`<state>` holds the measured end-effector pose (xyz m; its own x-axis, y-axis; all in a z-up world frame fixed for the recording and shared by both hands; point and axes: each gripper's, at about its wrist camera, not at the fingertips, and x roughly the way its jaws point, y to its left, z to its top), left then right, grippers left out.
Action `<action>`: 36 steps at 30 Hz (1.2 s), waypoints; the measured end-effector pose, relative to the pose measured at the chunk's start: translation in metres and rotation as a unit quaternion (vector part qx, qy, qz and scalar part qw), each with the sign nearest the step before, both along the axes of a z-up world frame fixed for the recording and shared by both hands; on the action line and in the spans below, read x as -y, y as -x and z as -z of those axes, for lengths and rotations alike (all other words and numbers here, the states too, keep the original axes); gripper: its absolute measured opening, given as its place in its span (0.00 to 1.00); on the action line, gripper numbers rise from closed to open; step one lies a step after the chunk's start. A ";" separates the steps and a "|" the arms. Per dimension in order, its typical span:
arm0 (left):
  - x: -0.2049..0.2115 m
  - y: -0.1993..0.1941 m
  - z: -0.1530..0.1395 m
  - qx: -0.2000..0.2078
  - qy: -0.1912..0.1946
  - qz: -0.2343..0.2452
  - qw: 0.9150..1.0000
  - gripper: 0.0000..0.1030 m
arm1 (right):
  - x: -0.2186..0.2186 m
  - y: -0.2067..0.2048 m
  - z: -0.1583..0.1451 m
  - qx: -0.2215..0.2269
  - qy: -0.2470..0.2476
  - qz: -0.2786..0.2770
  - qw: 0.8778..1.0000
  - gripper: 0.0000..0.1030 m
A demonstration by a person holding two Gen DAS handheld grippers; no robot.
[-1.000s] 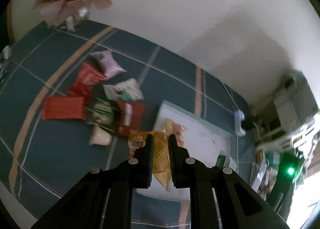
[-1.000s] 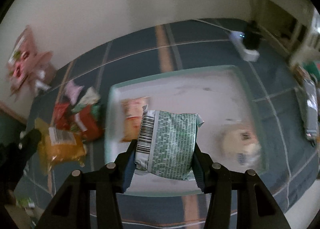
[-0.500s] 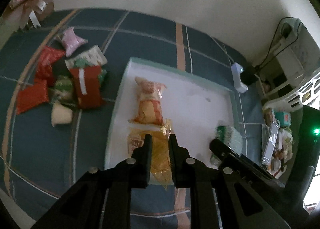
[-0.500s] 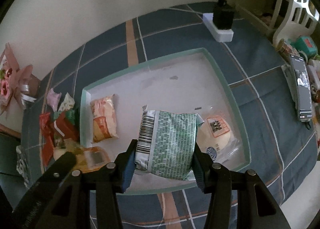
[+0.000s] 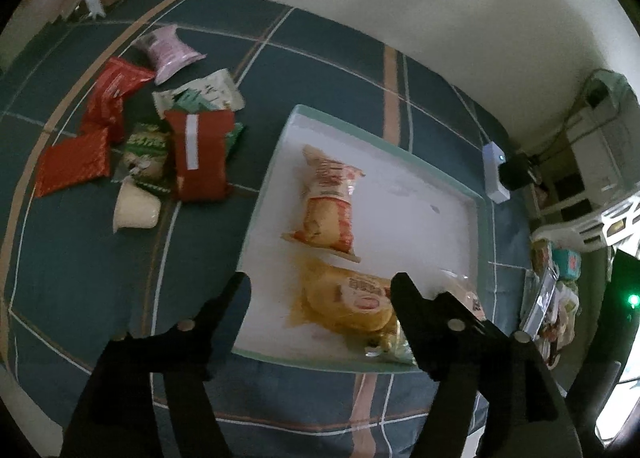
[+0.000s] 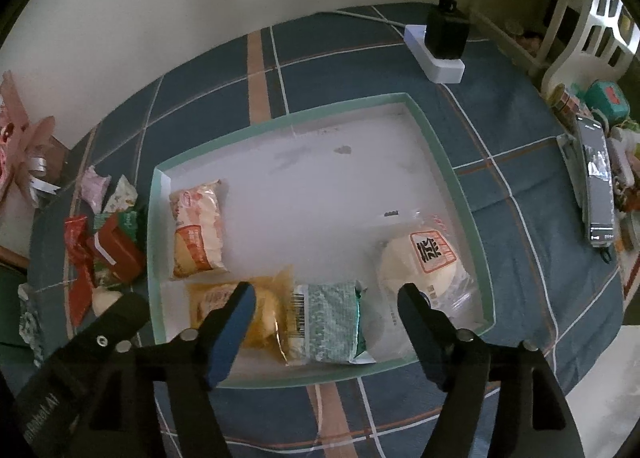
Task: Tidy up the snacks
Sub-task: 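Place the orange bag and the green pack in the tray, opening both grippers, then withdraw both grippers from the tray back toward the snack pile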
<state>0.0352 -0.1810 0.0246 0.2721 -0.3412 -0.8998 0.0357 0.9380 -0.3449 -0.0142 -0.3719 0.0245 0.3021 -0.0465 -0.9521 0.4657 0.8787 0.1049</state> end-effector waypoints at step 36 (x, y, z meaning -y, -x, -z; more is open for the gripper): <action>-0.093 -0.036 -0.011 0.068 -0.203 -0.105 0.971 1.00 | -0.030 -0.011 0.008 -0.013 0.015 -0.039 0.999 1.00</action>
